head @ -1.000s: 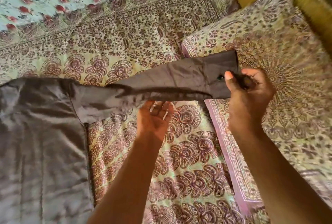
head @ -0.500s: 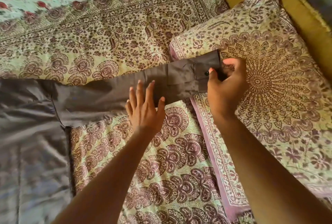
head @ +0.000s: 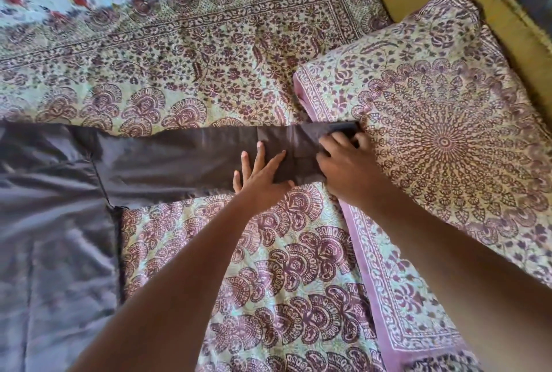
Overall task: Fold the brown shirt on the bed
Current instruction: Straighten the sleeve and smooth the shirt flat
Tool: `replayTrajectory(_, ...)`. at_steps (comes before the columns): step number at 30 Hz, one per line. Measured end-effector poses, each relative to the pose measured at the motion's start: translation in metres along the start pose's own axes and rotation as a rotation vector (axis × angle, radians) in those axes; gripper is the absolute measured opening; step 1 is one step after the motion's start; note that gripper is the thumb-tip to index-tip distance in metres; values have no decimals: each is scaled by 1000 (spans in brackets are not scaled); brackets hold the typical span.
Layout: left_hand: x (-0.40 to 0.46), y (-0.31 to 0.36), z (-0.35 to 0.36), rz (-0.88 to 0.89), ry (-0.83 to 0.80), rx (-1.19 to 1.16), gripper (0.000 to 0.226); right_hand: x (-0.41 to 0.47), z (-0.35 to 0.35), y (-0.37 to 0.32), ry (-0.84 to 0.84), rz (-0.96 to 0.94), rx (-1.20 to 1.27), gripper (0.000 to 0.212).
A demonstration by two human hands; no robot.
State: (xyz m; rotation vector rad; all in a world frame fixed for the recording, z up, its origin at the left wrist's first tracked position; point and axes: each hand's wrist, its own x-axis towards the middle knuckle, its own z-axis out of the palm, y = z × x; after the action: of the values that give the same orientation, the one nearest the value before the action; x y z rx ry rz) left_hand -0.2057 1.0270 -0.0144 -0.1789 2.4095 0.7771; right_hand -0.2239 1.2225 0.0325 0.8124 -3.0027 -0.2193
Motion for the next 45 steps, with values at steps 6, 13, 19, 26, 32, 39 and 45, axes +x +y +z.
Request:
replayTrajectory(6,-22,-45,-44,64,311,-136,49,33,-43,-47,-237,77,4,22)
replayTrajectory(13,-87,-212,-105,-29,696,75,56,78,-45,-177,-326,-34,203,31)
replayTrajectory(19,-97,-334,-171,-225,479,174,82,122,-39,-312,-236,-136,444,43)
replayTrajectory(26,-81,-364,-169,-298,238,110,140,198,-2,-415,-239,-175,551,66)
replayTrajectory(32,-81,-366,-178,-275,137,107,146,189,31,-365,-146,-79,292,76)
replayTrajectory(39,-77,-366,-182,-287,66,78,147,169,26,-303,-170,338,359,91)
replayTrajectory(45,-78,-365,-182,-302,70,84,147,223,17,-389,-82,-145,429,69)
